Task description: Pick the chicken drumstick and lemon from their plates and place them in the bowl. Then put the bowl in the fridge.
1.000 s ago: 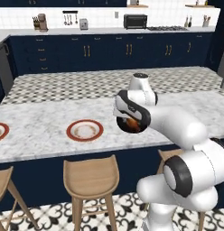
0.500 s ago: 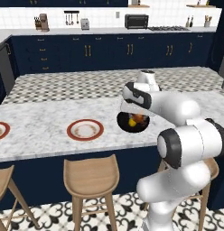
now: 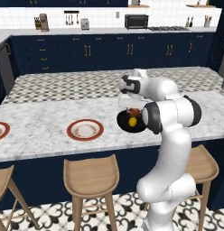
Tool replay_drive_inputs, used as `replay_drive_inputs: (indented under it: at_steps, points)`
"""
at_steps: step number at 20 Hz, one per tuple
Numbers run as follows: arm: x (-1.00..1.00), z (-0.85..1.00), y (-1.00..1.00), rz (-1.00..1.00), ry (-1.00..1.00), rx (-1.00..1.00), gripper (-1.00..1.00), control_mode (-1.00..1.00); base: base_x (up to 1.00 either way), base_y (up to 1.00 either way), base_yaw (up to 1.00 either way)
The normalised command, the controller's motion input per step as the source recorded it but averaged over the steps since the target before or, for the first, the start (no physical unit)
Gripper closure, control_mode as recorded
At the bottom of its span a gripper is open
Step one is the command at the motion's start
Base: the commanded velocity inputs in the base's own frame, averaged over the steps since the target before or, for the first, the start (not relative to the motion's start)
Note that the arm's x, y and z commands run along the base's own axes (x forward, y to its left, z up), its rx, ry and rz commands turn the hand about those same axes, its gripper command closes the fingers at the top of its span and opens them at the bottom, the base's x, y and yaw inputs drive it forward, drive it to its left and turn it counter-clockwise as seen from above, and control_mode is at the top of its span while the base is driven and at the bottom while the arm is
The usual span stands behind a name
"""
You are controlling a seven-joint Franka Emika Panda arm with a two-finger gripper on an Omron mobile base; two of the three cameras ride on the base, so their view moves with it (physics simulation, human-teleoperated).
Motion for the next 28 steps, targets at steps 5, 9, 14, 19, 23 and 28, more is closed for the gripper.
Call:
replay_drive_inputs:
  at_steps: [5,9,14,19,23,28]
  points:
    - [0.98,-0.67,0.00,0.01,0.07,0.00,1.00,-1.00,0.00,0.00,0.00]
    - [0.28,-0.37,-0.06,0.00,0.01,0.00,1.00,-1.00,0.00,0.00,0.00]
    - [0.19,-0.45,0.00,0.00,0.00,0.00,1.00,-1.00,0.00,0.00,0.00]
    - [0.06,-0.33,0.00,0.00,0.00,0.00,1.00,-1.00,0.00,0.00,0.00]
    - [-0.43,-0.19,0.00,0.00,-0.02,0.00,-1.00,-1.00,0.00,0.00,0.00]
    - [-0.46,0.00,-0.01,0.00,-0.14,0.00,-1.00,-1.00,0.00,0.00,0.00]
